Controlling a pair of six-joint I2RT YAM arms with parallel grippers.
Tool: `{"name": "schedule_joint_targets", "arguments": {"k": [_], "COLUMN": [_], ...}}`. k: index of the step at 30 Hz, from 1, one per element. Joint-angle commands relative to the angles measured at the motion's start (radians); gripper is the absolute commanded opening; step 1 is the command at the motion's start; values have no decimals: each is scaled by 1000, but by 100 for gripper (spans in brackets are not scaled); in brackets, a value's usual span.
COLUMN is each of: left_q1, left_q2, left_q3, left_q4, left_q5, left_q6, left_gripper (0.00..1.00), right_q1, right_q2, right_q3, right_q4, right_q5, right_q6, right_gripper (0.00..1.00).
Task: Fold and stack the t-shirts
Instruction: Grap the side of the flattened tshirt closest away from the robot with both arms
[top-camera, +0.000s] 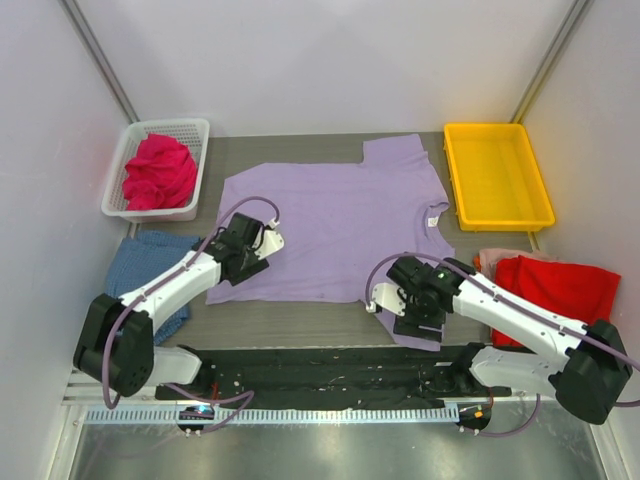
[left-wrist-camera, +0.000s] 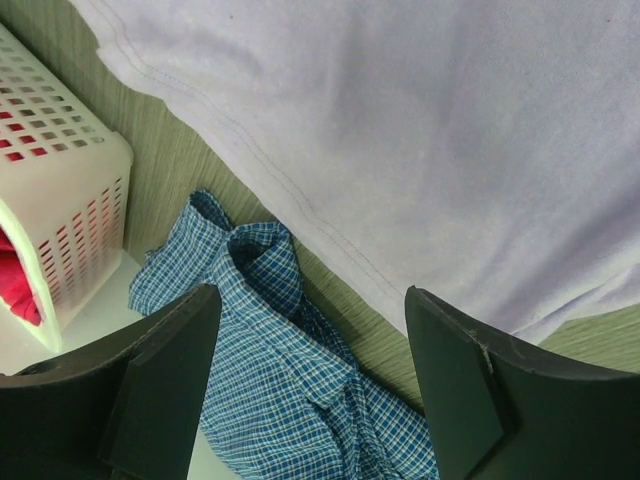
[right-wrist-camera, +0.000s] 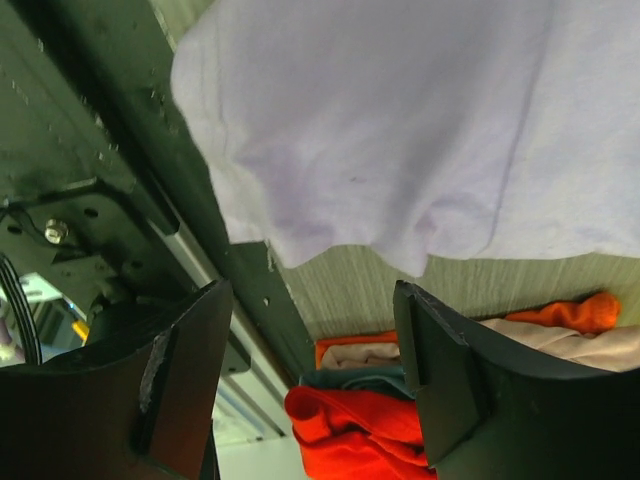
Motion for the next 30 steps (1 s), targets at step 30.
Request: {"name": "schedule_joint_targets", "arguments": {"k": [30], "left_q1": [56], "left_q2": [243], "left_q3": [167], "left_q4": [83], "left_q5": [-21], "left_q6": [95], "left_gripper": [76], "right_q1": [27], "right_q2": [99], "right_q3": [-166], "right_q4": [160], "right_q5": [-77], "right_q6": [-268], "right_gripper": [52]}}
